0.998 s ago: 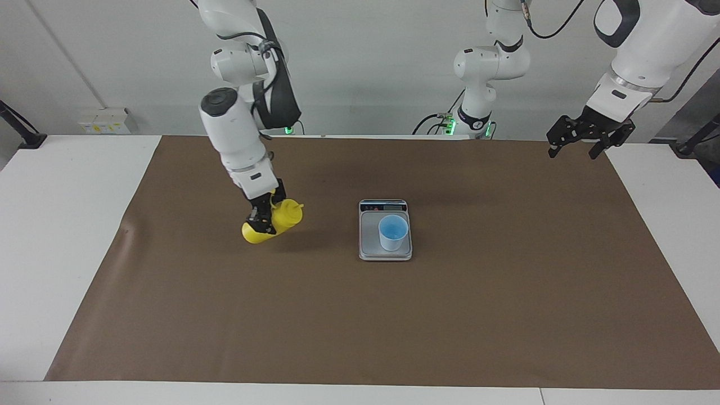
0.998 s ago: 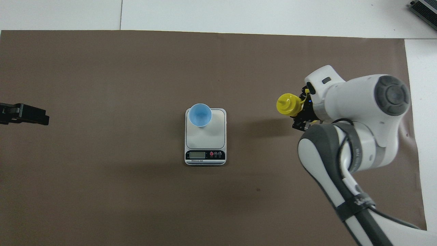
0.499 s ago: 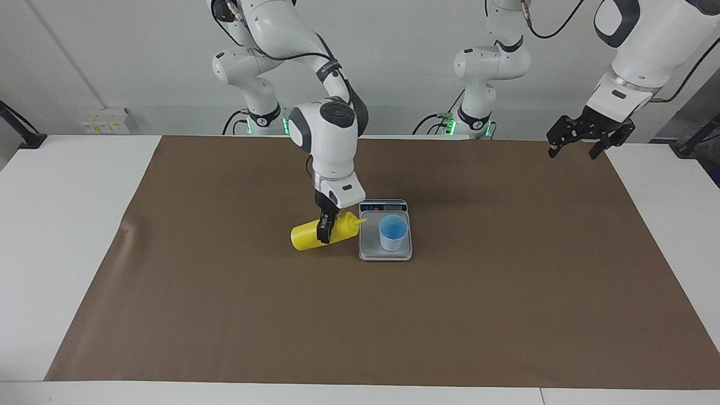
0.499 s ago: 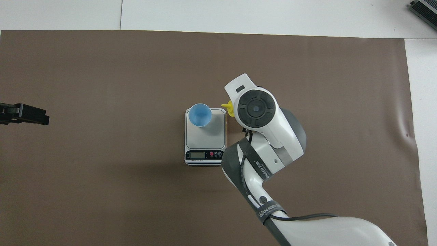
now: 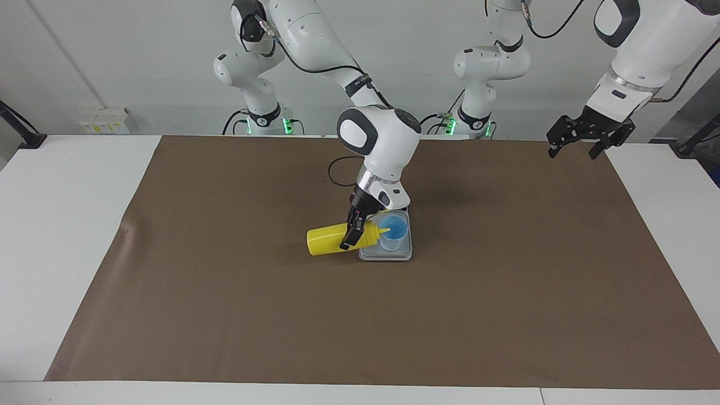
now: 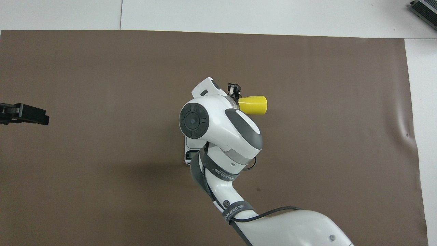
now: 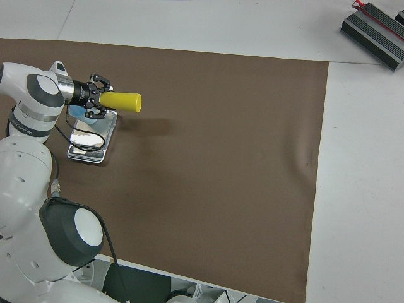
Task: Pour seasoning into cup on scale with both arms
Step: 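Tilt the yellow bottle nozzle-down over the blue cup with the right gripper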
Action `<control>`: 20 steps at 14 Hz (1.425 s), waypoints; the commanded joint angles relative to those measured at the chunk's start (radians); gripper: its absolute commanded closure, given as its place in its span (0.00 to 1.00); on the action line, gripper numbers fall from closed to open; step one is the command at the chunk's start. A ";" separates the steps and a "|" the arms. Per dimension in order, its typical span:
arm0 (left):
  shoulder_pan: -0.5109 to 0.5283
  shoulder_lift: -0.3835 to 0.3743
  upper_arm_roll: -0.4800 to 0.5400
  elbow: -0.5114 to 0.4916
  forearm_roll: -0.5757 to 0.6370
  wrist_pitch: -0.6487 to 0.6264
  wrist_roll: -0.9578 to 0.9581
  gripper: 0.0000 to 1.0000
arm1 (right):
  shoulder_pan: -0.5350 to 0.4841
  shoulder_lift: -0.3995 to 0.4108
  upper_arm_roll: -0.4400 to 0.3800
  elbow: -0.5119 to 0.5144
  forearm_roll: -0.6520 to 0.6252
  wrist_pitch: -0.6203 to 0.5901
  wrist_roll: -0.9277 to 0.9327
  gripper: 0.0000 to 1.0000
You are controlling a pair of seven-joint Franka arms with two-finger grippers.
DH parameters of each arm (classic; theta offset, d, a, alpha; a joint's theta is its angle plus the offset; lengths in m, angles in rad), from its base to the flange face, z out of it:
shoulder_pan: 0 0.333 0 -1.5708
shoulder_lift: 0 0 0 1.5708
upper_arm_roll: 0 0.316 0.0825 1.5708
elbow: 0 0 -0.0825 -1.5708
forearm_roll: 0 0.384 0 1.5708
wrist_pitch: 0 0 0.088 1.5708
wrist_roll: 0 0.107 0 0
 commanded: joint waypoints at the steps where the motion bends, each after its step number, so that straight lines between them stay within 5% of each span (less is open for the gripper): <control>1: 0.008 -0.014 -0.001 -0.008 -0.002 -0.011 0.015 0.00 | 0.025 -0.020 -0.003 -0.008 -0.118 -0.027 0.002 1.00; 10: 0.008 -0.014 -0.001 -0.008 -0.002 -0.011 0.015 0.00 | 0.135 -0.125 0.001 -0.187 -0.505 -0.085 0.002 1.00; 20: 0.008 -0.014 -0.002 -0.008 -0.002 -0.011 0.015 0.00 | 0.163 -0.113 0.001 -0.180 -0.767 -0.179 0.005 1.00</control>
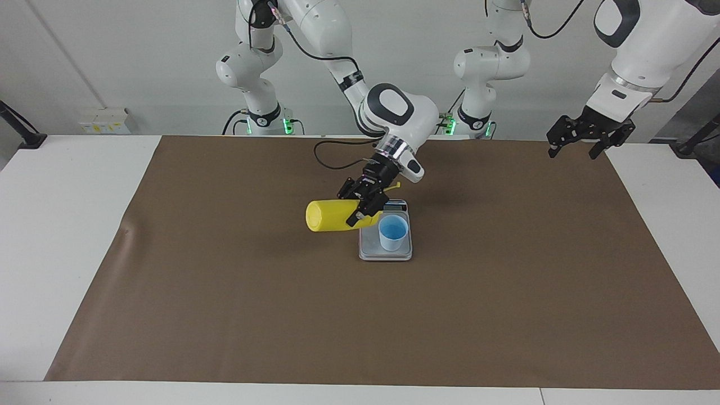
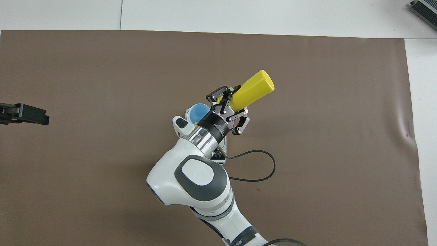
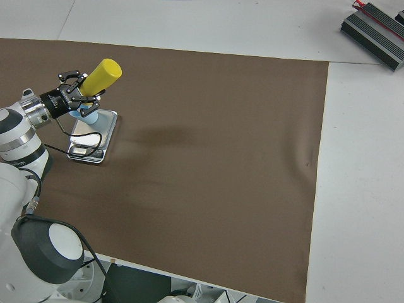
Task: Pour seasoning into cup on scale with both arms
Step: 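Tilt the yellow bottle nozzle-down over the blue cup with the right gripper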
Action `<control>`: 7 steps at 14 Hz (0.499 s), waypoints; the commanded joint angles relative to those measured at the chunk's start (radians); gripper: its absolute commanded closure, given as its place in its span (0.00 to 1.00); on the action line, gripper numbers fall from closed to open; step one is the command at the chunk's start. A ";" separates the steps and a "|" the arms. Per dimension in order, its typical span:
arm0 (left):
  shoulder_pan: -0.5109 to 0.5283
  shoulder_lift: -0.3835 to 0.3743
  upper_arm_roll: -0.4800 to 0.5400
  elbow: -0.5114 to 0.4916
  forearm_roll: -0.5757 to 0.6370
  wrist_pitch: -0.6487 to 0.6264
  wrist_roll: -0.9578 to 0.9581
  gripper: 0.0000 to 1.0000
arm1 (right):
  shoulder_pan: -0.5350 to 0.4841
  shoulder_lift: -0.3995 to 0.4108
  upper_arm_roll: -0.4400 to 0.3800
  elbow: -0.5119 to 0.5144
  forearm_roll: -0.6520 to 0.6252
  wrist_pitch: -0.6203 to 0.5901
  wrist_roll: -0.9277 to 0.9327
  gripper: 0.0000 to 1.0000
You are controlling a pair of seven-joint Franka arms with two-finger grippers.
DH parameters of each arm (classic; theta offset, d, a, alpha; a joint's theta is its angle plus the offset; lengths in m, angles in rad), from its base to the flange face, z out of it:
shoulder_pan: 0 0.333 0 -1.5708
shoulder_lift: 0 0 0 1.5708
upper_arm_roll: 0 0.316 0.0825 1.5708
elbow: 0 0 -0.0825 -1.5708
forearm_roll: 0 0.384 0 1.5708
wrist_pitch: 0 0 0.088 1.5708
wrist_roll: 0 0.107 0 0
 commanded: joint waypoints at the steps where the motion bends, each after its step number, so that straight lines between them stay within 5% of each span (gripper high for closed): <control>1: 0.008 -0.015 -0.001 -0.009 -0.002 -0.011 0.015 0.00 | -0.003 -0.022 0.000 -0.009 -0.095 -0.017 0.005 1.00; 7: 0.008 -0.015 -0.002 -0.008 -0.002 -0.011 0.015 0.00 | -0.003 -0.022 0.000 -0.002 -0.094 -0.026 0.005 1.00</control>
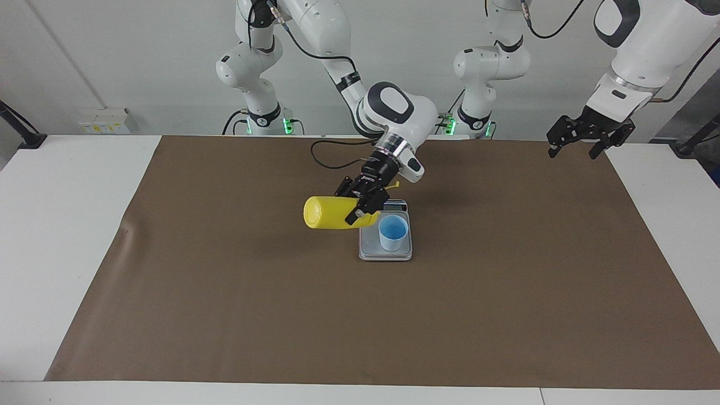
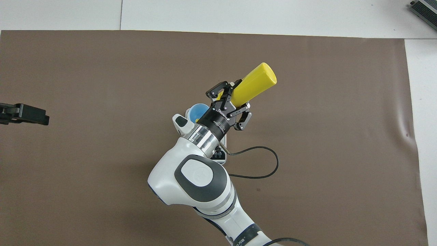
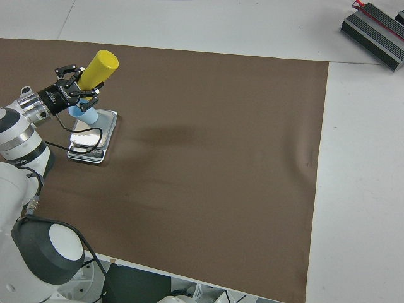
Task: Pour seasoning into cup on scale with both arms
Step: 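Tilt the yellow bottle nozzle-down over the blue cup with the right gripper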
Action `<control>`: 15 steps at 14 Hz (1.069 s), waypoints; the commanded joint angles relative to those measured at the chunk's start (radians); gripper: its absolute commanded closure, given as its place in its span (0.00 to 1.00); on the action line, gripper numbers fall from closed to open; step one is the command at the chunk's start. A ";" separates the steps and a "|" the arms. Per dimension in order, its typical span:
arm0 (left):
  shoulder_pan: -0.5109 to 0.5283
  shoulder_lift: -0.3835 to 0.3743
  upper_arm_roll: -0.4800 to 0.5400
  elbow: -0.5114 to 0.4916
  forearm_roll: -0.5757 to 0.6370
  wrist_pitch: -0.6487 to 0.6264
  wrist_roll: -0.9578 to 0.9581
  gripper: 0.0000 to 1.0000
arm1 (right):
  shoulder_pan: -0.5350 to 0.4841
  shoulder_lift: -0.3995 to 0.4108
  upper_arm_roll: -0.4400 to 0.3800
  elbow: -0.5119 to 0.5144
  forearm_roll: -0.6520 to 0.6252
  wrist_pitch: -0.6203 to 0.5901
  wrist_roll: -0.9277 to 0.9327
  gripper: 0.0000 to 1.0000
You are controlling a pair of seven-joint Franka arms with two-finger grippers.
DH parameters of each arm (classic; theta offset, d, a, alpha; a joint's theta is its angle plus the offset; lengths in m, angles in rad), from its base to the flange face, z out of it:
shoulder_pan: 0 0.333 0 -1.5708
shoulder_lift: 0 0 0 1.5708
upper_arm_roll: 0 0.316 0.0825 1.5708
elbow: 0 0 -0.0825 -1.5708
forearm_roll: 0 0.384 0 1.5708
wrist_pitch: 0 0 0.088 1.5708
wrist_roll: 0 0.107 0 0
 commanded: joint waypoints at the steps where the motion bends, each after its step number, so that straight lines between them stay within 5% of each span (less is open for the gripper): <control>1: 0.008 -0.015 -0.002 -0.008 -0.002 -0.011 0.015 0.00 | -0.002 -0.019 0.004 -0.005 -0.025 -0.020 0.005 1.00; 9: 0.008 -0.014 -0.001 -0.008 -0.002 -0.011 0.015 0.00 | 0.002 -0.021 0.025 -0.006 0.004 -0.040 0.052 1.00; 12: 0.008 -0.015 -0.001 -0.008 -0.002 -0.011 0.015 0.00 | 0.001 -0.033 0.027 -0.008 0.090 -0.040 0.123 1.00; 15: 0.008 -0.015 -0.001 -0.008 -0.002 -0.011 0.015 0.00 | -0.065 -0.138 0.027 -0.023 0.297 0.022 0.120 1.00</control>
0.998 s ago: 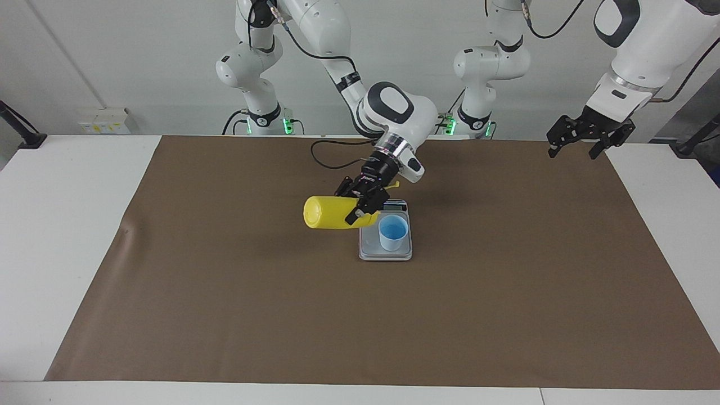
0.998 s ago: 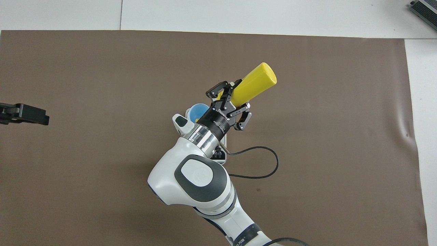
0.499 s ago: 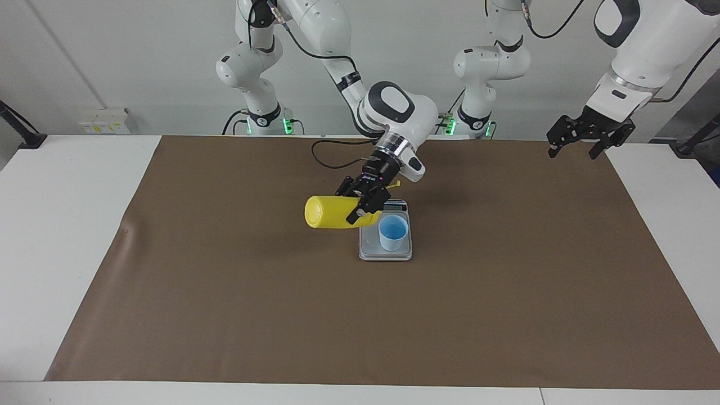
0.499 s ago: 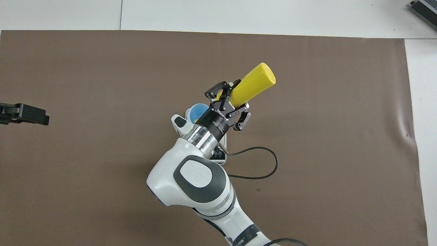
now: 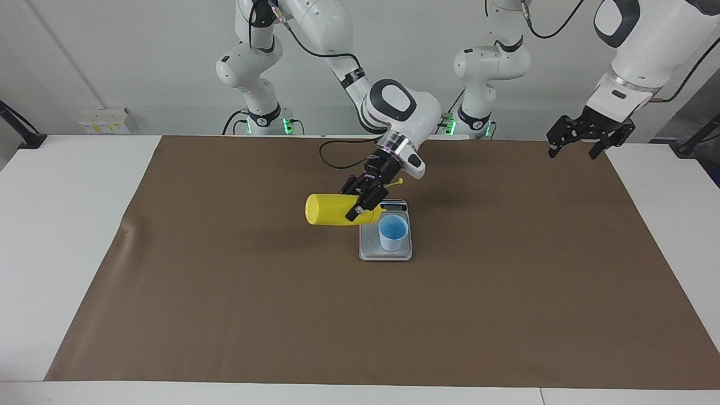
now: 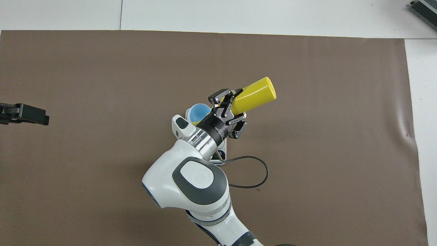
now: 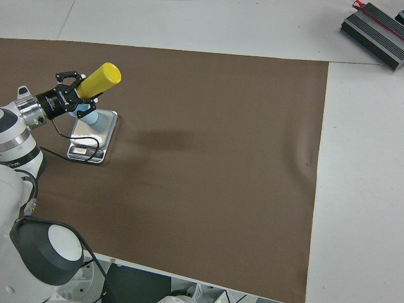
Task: Pour seasoning into cup on scale with both arms
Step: 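Turn the yellow bottle upright and carry it away from the cup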
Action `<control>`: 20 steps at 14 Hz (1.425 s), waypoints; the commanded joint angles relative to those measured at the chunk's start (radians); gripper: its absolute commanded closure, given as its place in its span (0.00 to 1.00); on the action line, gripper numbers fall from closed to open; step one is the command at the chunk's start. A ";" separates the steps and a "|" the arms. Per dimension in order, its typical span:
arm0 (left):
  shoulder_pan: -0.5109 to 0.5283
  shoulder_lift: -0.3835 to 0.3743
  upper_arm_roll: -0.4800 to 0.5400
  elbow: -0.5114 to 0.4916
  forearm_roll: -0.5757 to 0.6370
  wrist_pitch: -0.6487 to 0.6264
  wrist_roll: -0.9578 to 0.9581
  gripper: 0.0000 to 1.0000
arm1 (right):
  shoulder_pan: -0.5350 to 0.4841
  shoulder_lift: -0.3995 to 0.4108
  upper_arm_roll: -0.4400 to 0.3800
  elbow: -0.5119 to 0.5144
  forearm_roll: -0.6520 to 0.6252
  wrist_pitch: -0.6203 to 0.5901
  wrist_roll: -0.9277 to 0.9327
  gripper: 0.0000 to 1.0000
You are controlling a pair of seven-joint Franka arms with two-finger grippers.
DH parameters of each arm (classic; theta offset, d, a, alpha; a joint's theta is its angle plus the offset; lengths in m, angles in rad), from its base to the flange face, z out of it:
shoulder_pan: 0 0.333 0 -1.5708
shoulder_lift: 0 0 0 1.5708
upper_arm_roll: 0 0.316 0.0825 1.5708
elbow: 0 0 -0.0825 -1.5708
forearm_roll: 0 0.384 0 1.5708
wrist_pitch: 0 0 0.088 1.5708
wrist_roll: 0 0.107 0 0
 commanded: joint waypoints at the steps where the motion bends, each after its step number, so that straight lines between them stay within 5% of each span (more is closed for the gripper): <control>1: 0.008 -0.014 -0.001 -0.008 -0.002 -0.011 0.015 0.00 | -0.096 -0.150 0.009 -0.051 0.179 0.097 -0.009 1.00; 9: 0.008 -0.014 -0.002 -0.008 -0.002 -0.011 0.015 0.00 | -0.254 -0.264 0.009 -0.069 0.623 0.170 -0.012 1.00; 15: 0.008 -0.015 -0.002 -0.009 -0.002 -0.011 0.015 0.00 | -0.386 -0.403 0.008 -0.250 0.860 0.347 -0.030 1.00; 20: 0.008 -0.014 -0.001 -0.008 -0.002 -0.011 0.015 0.00 | -0.496 -0.416 0.008 -0.269 1.107 0.360 -0.180 1.00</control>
